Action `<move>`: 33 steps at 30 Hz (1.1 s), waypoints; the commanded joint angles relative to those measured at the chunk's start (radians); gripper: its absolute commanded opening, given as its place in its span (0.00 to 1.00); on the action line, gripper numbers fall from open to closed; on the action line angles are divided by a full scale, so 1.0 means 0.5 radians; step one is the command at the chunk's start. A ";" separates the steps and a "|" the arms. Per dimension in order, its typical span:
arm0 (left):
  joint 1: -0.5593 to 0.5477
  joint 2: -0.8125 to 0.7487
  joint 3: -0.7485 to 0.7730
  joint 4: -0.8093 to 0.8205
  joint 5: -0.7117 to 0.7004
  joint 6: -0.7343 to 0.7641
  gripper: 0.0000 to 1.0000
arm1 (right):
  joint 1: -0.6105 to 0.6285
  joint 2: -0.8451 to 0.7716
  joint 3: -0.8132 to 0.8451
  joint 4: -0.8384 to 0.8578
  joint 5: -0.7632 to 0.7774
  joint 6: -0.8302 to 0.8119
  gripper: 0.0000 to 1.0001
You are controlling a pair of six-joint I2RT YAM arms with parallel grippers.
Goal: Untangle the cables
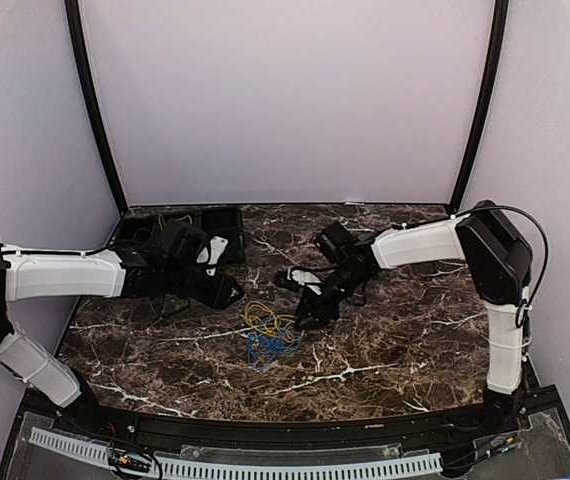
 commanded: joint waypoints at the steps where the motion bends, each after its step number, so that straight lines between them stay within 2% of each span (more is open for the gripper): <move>1: -0.011 -0.100 -0.076 0.207 0.022 -0.023 0.47 | 0.024 0.015 0.097 -0.018 -0.031 0.036 0.27; 6: -0.015 -0.124 -0.122 0.379 0.135 -0.006 0.47 | 0.024 -0.080 0.113 -0.065 -0.039 0.032 0.03; 8: -0.021 -0.152 -0.165 0.475 0.195 -0.004 0.47 | 0.024 -0.145 0.108 -0.096 -0.057 0.031 0.00; 16: -0.111 -0.259 -0.339 0.922 0.455 0.048 0.48 | 0.024 -0.367 0.092 -0.166 -0.120 0.025 0.00; 27: -0.236 -0.033 -0.269 1.150 0.653 -0.011 0.47 | 0.023 -0.478 0.202 -0.247 -0.215 0.083 0.00; 33: -0.254 0.054 -0.243 1.206 0.684 -0.045 0.39 | 0.024 -0.530 0.171 -0.225 -0.213 0.096 0.00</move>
